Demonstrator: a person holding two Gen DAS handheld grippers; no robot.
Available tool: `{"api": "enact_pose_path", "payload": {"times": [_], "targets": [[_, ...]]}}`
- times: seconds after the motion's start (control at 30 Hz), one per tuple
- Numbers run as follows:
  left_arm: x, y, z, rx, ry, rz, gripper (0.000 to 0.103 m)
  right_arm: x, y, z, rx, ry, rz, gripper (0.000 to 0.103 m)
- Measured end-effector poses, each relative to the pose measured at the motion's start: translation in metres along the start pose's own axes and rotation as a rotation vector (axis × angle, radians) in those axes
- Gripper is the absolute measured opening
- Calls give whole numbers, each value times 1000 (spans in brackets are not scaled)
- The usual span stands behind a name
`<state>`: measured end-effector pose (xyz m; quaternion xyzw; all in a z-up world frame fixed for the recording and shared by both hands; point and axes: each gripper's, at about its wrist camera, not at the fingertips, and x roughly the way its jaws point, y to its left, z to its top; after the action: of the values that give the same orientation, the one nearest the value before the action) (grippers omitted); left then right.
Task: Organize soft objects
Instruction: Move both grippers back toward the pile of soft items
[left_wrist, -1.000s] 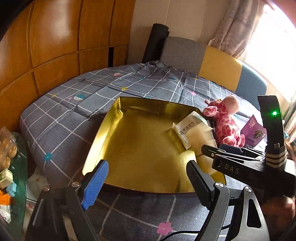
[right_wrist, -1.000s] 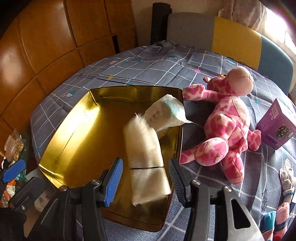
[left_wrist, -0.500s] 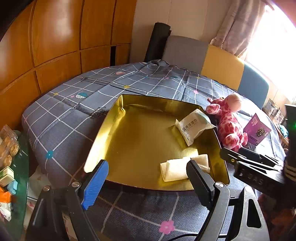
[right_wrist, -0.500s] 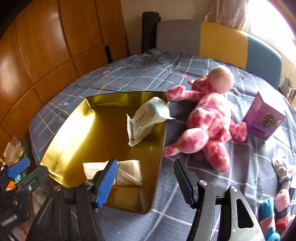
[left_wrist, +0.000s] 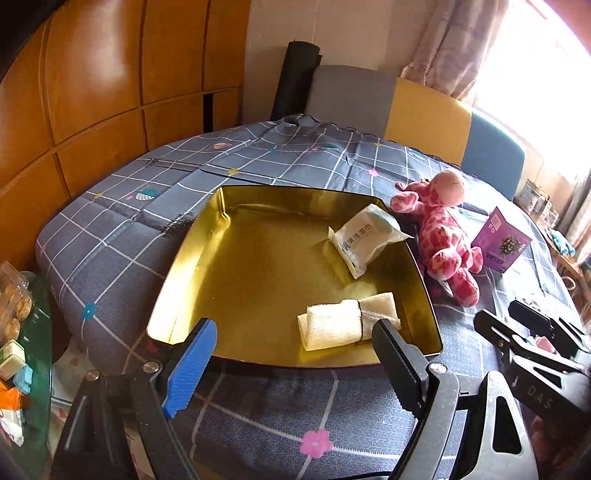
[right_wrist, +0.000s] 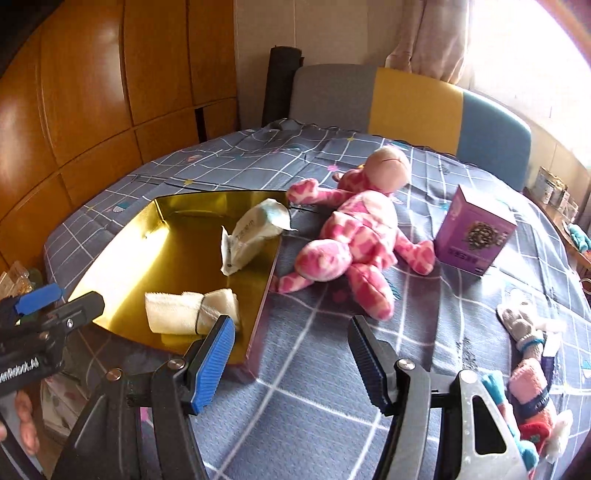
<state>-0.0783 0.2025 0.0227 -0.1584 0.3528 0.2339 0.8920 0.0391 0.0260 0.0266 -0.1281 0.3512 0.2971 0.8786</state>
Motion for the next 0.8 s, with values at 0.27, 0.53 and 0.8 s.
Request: {"api": "enact_pose_path", "payload": {"times": [0.27,0.53,0.8], "targets": [[-2,-14,-3,43,1,-14,87,-14,-31,-23,31,21,-47,65],[1,-33,-4,104,16,-54,87,-31,-90,-59,86,84,-161,65],[6,-68,0,185,36,-144,84,-63,-191,-73,337,59,-300,65]]}}
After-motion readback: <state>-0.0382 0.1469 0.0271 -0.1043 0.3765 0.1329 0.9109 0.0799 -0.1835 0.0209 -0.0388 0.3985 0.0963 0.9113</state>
